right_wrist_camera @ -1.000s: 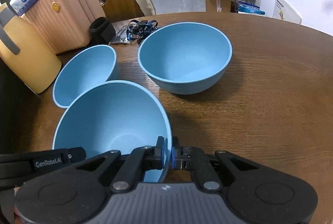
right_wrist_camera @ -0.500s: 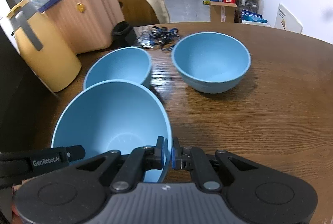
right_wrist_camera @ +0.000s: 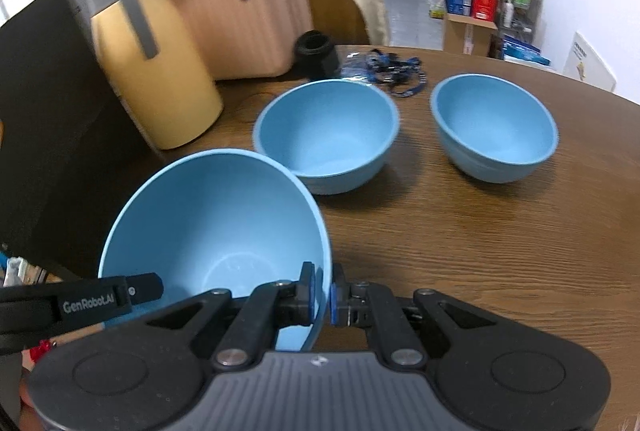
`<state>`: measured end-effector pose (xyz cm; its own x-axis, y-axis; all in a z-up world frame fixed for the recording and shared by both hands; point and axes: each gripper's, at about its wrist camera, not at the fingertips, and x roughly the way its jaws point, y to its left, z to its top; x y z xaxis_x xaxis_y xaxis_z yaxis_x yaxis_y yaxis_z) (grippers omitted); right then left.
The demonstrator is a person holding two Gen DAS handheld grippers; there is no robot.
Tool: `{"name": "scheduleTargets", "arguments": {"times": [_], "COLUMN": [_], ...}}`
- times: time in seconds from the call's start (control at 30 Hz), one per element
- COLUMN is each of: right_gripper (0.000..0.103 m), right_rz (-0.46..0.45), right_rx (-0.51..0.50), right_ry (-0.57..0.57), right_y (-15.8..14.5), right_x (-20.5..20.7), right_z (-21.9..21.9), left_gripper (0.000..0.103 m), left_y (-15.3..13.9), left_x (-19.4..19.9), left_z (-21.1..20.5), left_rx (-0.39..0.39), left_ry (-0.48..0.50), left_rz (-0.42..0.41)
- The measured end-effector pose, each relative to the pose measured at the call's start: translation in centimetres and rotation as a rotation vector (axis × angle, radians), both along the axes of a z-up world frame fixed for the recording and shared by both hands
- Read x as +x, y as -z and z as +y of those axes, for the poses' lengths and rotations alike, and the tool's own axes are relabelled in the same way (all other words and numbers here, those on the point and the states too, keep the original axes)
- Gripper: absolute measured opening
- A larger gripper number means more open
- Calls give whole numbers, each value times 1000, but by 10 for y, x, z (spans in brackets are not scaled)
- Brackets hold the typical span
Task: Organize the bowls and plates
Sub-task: 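Lift the light-blue bowl and carry it toward the plate stack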
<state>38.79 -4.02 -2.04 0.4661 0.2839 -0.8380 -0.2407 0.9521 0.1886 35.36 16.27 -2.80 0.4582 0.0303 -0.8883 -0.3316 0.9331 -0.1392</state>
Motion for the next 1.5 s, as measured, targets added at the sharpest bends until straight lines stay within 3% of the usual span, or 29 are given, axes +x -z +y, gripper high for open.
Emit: {"name": "scheduleTargets", "arguments": {"times": [0.8,1.5], "right_gripper": [7,8], "right_rz": [51,41], "right_rx": [-33,-71], "right_ry": [-181,-239], "right_y": [23,56], "right_x": [-40,-55], "right_z": [103,132], "left_gripper": [11,11], "left_y": [23,57], "left_x": [-58,-75], "left_z": [93,109], "left_rx": [-13,21], "left_ry": [-160,-182], "left_rz": [51,116]}}
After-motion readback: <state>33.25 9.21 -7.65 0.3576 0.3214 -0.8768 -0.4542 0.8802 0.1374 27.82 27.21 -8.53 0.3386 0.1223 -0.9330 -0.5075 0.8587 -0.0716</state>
